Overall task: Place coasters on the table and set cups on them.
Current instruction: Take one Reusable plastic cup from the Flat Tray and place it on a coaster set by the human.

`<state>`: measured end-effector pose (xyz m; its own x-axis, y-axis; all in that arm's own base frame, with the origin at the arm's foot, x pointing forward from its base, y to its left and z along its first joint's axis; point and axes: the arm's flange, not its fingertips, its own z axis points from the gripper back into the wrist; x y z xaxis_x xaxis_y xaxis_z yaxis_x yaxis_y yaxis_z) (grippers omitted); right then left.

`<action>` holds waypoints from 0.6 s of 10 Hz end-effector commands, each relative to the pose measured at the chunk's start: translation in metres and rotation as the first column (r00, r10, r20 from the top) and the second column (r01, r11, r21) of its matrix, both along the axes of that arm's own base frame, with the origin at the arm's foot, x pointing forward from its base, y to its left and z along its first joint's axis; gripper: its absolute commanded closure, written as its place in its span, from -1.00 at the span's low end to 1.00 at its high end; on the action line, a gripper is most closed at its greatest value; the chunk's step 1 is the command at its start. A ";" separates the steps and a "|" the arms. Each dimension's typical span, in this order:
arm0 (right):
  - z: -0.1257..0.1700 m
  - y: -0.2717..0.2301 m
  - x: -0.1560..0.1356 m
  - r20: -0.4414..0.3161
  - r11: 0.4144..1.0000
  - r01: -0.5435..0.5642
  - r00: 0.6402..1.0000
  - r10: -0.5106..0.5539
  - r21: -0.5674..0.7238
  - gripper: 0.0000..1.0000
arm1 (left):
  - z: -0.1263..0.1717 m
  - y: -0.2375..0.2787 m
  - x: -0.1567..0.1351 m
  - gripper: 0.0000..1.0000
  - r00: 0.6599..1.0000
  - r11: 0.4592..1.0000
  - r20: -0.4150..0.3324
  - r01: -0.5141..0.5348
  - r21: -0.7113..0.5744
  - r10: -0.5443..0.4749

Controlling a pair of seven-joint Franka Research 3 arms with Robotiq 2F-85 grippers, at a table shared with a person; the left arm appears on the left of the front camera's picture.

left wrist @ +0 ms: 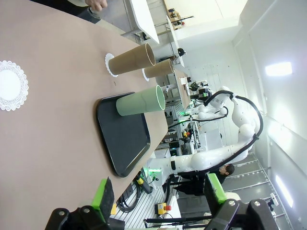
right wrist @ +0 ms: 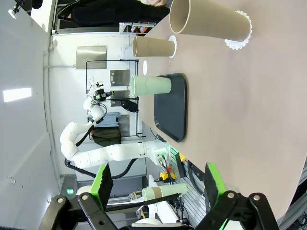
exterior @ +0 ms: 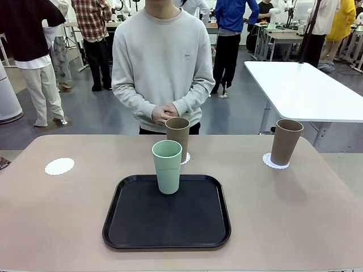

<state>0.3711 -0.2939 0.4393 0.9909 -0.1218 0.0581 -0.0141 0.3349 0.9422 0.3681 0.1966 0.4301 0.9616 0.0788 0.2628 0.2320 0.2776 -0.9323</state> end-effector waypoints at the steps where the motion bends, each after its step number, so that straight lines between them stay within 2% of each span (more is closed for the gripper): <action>1: 0.001 0.000 -0.001 0.000 1.000 0.003 1.000 -0.003 -0.001 -1.00 | 0.002 0.001 -0.001 -1.00 1.000 1.000 0.007 0.000 -0.006 0.000; 6: 0.001 0.000 -0.001 0.000 1.000 0.003 1.000 -0.003 -0.001 -1.00 | 0.002 0.001 -0.001 -1.00 1.000 1.000 0.007 0.000 -0.006 0.000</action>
